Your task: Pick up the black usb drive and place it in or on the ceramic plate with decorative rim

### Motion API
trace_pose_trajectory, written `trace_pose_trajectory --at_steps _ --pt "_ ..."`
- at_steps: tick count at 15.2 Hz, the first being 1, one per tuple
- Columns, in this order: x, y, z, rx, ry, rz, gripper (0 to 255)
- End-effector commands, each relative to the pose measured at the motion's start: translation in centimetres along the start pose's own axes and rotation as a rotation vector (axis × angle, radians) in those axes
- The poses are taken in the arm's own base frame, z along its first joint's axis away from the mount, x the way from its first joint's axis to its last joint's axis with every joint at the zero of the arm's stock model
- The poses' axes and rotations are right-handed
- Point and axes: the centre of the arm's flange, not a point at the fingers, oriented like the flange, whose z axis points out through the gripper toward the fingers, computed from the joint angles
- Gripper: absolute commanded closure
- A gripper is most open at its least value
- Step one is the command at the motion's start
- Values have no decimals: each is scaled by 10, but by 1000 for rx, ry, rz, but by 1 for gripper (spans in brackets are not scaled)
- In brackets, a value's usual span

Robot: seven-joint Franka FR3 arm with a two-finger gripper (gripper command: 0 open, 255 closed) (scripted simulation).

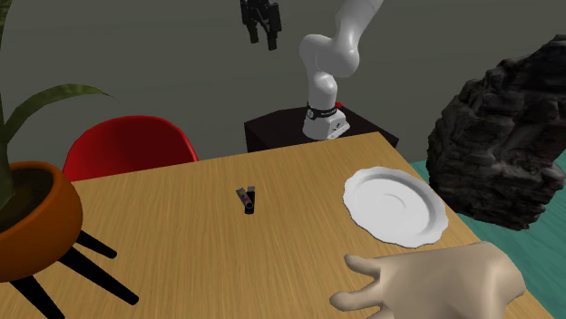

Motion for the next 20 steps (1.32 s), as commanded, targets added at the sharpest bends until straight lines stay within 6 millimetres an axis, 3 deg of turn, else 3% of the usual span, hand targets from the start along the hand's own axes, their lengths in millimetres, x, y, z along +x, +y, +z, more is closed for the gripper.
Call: trace_pose_trajectory --at_steps 1,20 --pt "0 0 0 0 0 0 0" --pt "142 -120 167 -48 32 -333 0"
